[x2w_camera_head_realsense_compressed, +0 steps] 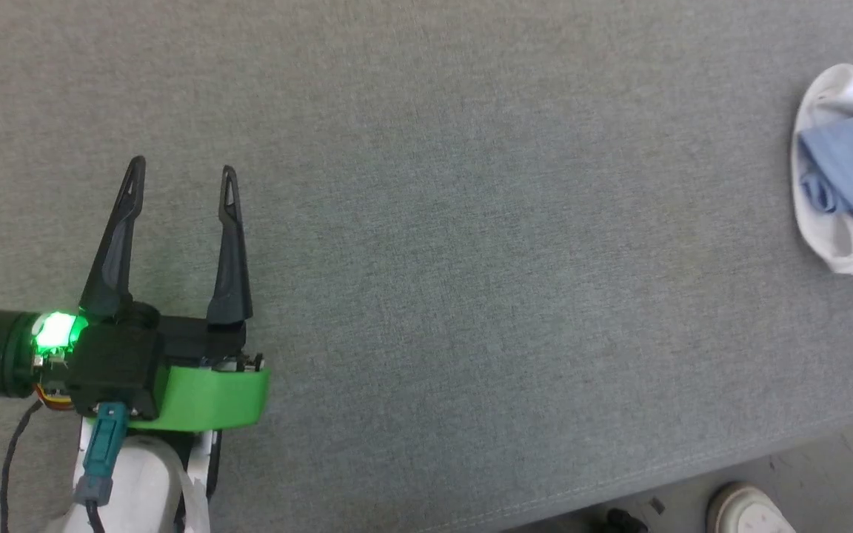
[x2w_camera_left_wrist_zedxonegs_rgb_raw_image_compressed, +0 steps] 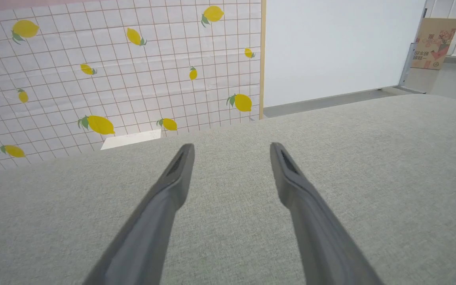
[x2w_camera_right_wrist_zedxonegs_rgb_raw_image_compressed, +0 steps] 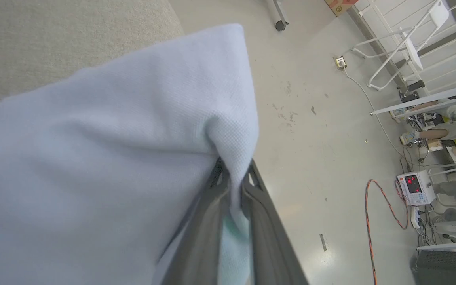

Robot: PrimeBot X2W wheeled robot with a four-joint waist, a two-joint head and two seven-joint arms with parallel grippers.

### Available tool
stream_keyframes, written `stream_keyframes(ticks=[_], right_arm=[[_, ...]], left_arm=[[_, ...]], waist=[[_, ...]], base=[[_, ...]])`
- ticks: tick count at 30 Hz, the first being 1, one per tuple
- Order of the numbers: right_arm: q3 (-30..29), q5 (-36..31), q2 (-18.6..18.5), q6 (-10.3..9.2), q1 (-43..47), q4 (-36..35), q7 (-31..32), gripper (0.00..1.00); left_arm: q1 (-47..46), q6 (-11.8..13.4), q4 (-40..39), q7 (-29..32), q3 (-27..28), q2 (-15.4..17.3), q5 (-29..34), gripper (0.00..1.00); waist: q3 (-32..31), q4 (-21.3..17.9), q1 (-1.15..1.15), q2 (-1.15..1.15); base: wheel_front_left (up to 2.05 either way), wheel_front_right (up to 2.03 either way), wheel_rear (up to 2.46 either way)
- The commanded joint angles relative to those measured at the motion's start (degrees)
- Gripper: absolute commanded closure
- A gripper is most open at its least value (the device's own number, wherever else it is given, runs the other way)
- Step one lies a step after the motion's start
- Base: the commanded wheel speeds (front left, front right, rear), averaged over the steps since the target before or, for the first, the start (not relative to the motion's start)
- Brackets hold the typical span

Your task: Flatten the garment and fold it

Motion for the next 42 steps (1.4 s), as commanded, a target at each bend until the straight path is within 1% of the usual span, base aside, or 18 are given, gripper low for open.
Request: stream_keyframes(ticks=[1, 4, 9, 10, 11, 12, 13, 22, 30, 32, 35, 42], right_arm=[[-0.37, -0.73, -0.09, -0.1, -1.44, 1.36, -1.35, 1.0], [-0.4, -2.26, -0.09, -0.1, -2.94, 5.01, -4.49, 1.0], [-0.59, -3.69, 1.28, -0.1, -6.06, 11.21, -8.22, 1.0], [-0.59, -3.94, 1.46, -0.1, -6.62, 12.17, -8.76, 0.92], [-0.6, -4.25, 1.65, -0.1, -7.29, 13.34, -9.38, 0.56], [-0.53, -4.51, 1.73, -0.1, -7.8, 14.17, -9.93, 0.35], [-0.33, -4.82, 1.78, -0.1, -8.39, 15.11, -10.64, 0.0], [-0.81, -7.16, 1.58, -0.1, -12.76, 22.31, -14.41, 0.0], [-2.04, -8.52, 1.62, -0.1, -13.92, 25.73, -20.03, 0.0], [-2.9, -8.13, 2.38, -0.1, -14.01, 25.84, -22.02, 0.0], [-3.5, -6.74, 4.63, -0.1, -13.7, 25.41, -24.48, 0.0], [-0.84, -2.94, 9.77, -0.1, -10.16, 21.11, -26.52, 0.0]], left_arm=[[-1.29, 0.15, -0.33, 0.31, -0.14, 0.57, 0.99, 0.0], [-1.9, 0.22, -1.11, 1.02, -0.51, 0.82, 1.77, 0.0], [-2.75, 0.6, -2.23, 1.19, -0.48, 1.17, 2.67, 0.0], [-2.89, 0.66, -2.33, 1.12, -0.49, 1.18, 2.77, 0.0], [-3.02, 0.7, -2.38, 1.09, -0.53, 1.17, 2.79, 0.0], [-3.13, 0.71, -2.4, 1.07, -0.58, 1.16, 2.82, 0.0], [-3.26, 0.75, -2.41, 1.02, -0.63, 1.13, 2.83, 0.0], [-3.8, 1.06, -1.06, -0.03, -0.93, 0.35, 1.92, 0.0], [-2.41, 1.38, 2.38, -3.68, -1.2, -1.67, -1.07, 0.0], [-1.76, 1.32, 3.54, -4.43, -1.32, -2.3, -2.11, 0.0], [-0.74, 1.04, 5.43, -5.46, -1.35, -3.15, -3.8, 0.0], [1.42, -0.41, 9.4, -6.7, -1.28, -3.94, -7.02, 0.0]], waist=[[2.33, -0.54, -0.01, 0.0], [3.85, -0.5, -0.01, 0.0], [5.71, -0.6, -0.01, 0.0], [5.87, -0.59, -0.01, 0.0], [6.01, -0.58, -0.01, 0.0], [6.09, -0.55, -0.01, 0.0], [6.18, -0.51, -0.01, 0.0], [5.23, -0.14, -0.01, 0.0], [-0.93, 1.35, -0.01, 0.0], [-3.06, 1.8, -0.01, 0.0], [-6.66, 2.6, -0.01, 0.0], [-14.64, 5.22, -0.01, 0.0]], base=[[0.0, 0.0, 0.0], [0.0, 0.0, 0.0], [0.0, 0.0, 0.0], [0.0, 0.0, 0.0], [0.0, 0.0, 0.0], [0.0, 0.0, 0.0], [0.0, 0.0, 0.0], [0.0, 0.0, 0.0], [0.0, 0.0, 0.0], [0.0, 0.0, 0.0], [0.0, 0.0, 0.0], [0.0, 0.0, 0.0]])
